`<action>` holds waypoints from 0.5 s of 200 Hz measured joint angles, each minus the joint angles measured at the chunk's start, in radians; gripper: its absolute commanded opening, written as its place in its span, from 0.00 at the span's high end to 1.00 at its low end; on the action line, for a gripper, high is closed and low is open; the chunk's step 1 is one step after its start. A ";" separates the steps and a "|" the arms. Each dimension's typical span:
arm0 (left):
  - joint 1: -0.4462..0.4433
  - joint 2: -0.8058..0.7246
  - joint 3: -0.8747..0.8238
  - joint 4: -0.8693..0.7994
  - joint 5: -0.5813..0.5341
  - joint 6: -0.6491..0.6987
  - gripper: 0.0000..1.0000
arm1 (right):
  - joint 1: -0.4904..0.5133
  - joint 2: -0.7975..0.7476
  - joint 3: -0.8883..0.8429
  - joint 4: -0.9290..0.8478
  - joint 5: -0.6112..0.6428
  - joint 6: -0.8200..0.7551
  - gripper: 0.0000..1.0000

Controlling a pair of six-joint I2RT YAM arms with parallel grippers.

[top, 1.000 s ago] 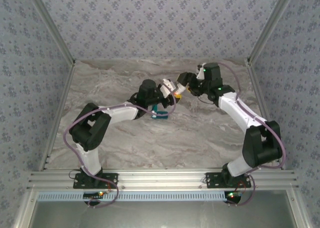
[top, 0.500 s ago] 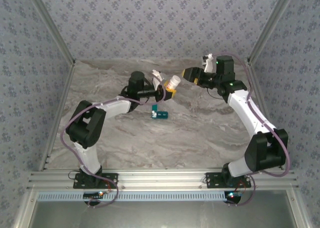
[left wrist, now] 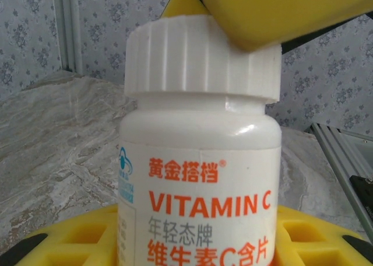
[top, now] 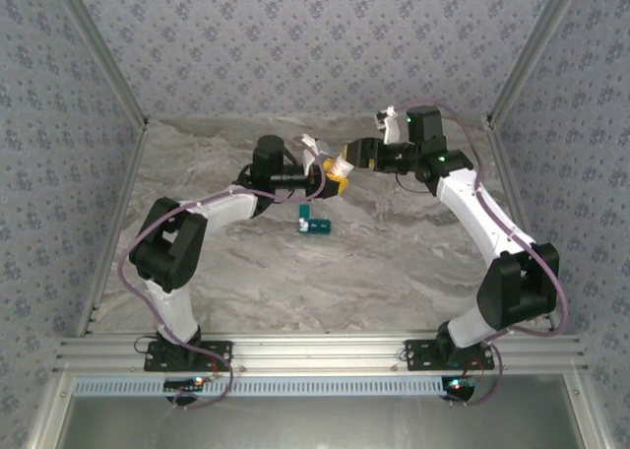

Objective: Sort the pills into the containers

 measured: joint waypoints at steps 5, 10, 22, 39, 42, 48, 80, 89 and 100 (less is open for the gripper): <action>0.000 0.000 0.000 0.000 0.000 0.000 1.00 | 0.002 0.001 0.000 0.000 0.000 0.000 0.39; 0.000 0.000 0.000 0.000 0.000 -0.001 1.00 | 0.002 0.003 0.000 0.000 -0.001 -0.001 0.40; 0.000 0.000 0.000 -0.002 0.000 -0.004 1.00 | 0.003 0.004 0.000 0.000 -0.005 -0.005 0.44; 0.000 0.001 0.000 -0.005 0.000 -0.009 1.00 | 0.006 0.004 0.000 0.000 -0.012 -0.006 0.52; 0.000 0.002 0.000 -0.005 0.000 -0.010 1.00 | 0.006 0.005 0.000 0.001 -0.012 -0.009 0.54; 0.000 0.004 0.000 -0.005 0.000 -0.010 1.00 | 0.008 0.005 0.000 0.001 -0.013 -0.010 0.57; 0.000 0.011 0.000 -0.004 0.000 -0.011 1.00 | 0.010 0.008 0.000 0.000 -0.011 -0.011 0.65; -0.001 0.011 0.000 -0.004 -0.006 -0.011 1.00 | 0.013 0.010 -0.002 0.008 -0.006 0.003 0.66; -0.002 0.011 -0.001 -0.003 -0.031 -0.010 1.00 | 0.019 0.011 -0.011 0.034 0.011 0.024 0.66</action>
